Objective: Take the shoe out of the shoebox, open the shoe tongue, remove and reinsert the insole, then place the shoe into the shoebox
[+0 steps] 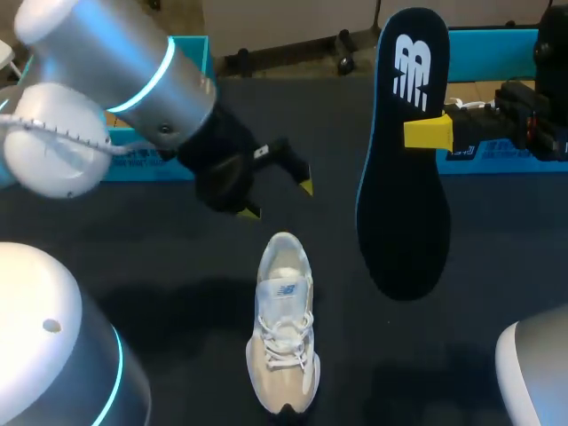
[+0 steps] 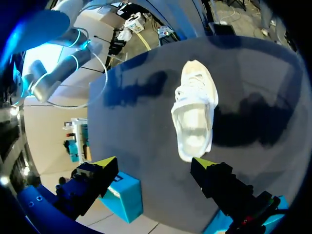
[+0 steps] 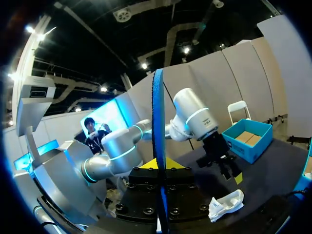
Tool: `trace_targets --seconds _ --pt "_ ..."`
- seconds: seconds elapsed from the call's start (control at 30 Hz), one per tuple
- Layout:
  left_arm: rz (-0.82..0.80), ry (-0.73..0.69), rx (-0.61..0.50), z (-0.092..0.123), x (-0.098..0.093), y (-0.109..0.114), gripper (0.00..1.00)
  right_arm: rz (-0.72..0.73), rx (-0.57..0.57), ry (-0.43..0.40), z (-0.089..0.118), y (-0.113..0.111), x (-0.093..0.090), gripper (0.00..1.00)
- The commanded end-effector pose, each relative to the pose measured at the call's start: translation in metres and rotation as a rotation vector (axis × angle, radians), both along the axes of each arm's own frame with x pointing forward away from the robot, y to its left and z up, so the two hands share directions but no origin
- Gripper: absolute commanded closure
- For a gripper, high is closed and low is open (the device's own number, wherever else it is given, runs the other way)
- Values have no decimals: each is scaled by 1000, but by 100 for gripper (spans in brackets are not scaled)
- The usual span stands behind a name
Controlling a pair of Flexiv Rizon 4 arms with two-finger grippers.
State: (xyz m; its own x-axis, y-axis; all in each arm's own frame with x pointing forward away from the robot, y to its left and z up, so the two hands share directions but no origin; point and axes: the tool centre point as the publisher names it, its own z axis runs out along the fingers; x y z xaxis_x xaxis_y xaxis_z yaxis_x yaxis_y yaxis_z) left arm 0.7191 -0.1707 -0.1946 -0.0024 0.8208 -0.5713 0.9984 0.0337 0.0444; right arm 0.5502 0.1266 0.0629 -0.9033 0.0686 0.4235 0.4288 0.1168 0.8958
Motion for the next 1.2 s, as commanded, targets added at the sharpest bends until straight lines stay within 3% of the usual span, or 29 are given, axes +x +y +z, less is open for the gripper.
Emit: trace_targets --seconds 0.03,0.17,0.43,0.73,0.97,1.2 --pt "-78 -33 -222 -8 4 3 0 7 -6 2 3 3 5 100" --pt "-118 -35 -373 -1 19 11 0 7 -6 2 3 3 5 100" --pt "-167 -60 -583 10 23 22 0 7 -6 2 3 3 5 100" --pt "-222 -87 -751 35 19 7 0 7 -6 2 3 3 5 100" --pt "-236 -82 -875 50 21 1 0 65 5 95 -6 0 34 100" --pt "-207 -48 -902 63 22 -6 0 74 -14 166 -16 -8 70 100"
